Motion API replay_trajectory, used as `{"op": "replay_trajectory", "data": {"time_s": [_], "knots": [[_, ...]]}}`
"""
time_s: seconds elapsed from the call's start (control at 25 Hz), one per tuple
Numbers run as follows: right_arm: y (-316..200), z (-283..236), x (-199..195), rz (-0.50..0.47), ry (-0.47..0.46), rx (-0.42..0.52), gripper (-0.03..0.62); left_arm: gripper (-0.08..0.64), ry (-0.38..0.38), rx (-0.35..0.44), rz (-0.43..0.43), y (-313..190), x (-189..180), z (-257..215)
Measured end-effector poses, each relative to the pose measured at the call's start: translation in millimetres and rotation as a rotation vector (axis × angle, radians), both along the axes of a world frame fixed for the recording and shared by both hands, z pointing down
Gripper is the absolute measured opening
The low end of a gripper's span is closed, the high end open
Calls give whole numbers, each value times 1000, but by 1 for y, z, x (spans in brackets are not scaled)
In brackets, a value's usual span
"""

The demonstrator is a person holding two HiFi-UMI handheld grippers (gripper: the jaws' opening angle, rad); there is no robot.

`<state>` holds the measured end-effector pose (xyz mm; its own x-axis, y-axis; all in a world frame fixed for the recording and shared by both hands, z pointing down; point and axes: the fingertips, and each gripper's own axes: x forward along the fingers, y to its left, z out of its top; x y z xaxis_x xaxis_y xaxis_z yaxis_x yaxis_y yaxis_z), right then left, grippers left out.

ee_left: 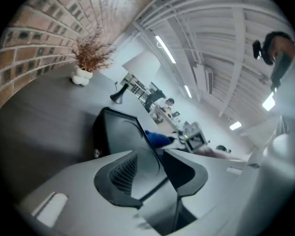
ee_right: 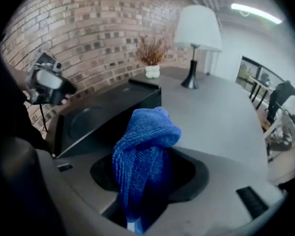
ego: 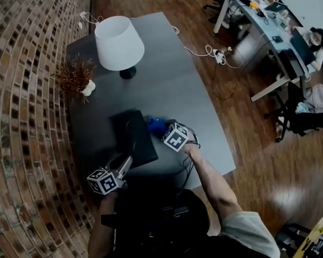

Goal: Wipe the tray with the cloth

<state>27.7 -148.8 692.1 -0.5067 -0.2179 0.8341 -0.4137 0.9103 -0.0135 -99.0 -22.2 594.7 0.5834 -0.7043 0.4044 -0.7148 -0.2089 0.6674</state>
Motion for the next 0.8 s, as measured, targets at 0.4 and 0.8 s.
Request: {"op": "replay_trajectory", "data": {"time_s": [0.4, 0.8], "knots": [[-14, 0, 0, 43, -27, -74, 328, 152, -48, -43, 75, 33, 39, 27], [-37, -19, -29, 222, -265, -301, 146, 147, -42, -111, 78, 28, 46, 38]]}}
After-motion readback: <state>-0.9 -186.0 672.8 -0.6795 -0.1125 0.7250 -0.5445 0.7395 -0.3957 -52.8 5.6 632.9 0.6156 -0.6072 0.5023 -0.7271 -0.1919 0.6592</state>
